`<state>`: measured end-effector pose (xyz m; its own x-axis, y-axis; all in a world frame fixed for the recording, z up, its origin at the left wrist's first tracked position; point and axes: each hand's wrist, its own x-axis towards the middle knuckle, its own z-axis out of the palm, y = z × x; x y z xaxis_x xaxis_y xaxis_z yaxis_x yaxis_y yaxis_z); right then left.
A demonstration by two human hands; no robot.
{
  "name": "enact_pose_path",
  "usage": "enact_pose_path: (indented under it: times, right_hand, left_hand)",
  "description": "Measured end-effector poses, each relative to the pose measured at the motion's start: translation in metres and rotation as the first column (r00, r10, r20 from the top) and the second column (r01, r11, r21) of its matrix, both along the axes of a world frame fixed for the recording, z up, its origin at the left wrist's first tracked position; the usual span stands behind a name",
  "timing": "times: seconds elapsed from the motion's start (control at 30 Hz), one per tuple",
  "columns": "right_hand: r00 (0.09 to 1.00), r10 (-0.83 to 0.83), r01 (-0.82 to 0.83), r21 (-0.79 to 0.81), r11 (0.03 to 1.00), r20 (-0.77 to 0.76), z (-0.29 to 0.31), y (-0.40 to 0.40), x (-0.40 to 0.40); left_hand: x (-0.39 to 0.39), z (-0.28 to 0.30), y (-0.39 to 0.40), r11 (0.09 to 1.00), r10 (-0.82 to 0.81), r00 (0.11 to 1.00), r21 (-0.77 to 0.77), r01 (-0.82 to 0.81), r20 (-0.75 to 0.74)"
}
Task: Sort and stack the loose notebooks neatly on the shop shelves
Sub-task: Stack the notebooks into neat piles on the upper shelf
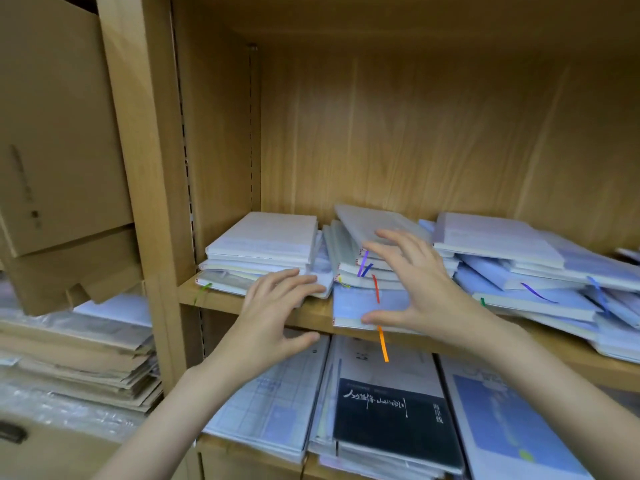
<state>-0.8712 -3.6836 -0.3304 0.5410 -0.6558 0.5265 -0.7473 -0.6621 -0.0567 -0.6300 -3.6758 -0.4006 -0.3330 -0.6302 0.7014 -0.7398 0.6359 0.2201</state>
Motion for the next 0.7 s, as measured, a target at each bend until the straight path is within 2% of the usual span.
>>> enact_pose_path:
  times: [0.07,0.1,0.17,0.2,0.43,0.53,0.7]
  right_hand:
    - [0.999,0.032,-0.033,-0.088,0.996,-0.011,-0.015,0.008,-0.009]
    - [0.998,0.025,-0.034,-0.132,0.991,-0.066,-0.023,0.010,-0.012]
    - [0.984,-0.032,-0.008,-0.221,0.975,-0.176,-0.035,0.010,-0.012]
    - [0.982,-0.056,0.009,-0.254,0.967,-0.179,-0.037,0.009,-0.011]
    - [0.989,-0.121,0.084,-0.355,0.931,-0.084,-0.033,0.012,-0.004]
    - [0.980,-0.196,0.189,-0.327,0.926,0.012,-0.026,0.015,-0.003]
    - [0.965,-0.230,0.259,-0.328,0.908,0.126,-0.004,0.011,-0.002]
  left_hand:
    - [-0.004,-0.002,0.001,0.999,0.037,0.999,-0.028,-0.038,-0.033]
    - [-0.007,-0.003,0.002,0.998,0.056,0.997,-0.039,-0.058,-0.051]
    - [-0.009,-0.005,0.003,0.995,0.083,0.995,-0.048,-0.086,-0.050]
    - [-0.008,-0.006,0.004,0.994,0.090,0.995,-0.052,-0.091,-0.031]
    - [-0.004,-0.003,0.013,0.994,0.103,0.994,-0.053,-0.100,0.044]
    - [-0.007,0.000,0.019,0.994,0.110,0.994,-0.022,-0.110,-0.002]
    - [-0.003,0.005,0.025,0.981,0.186,0.969,-0.025,-0.193,-0.163]
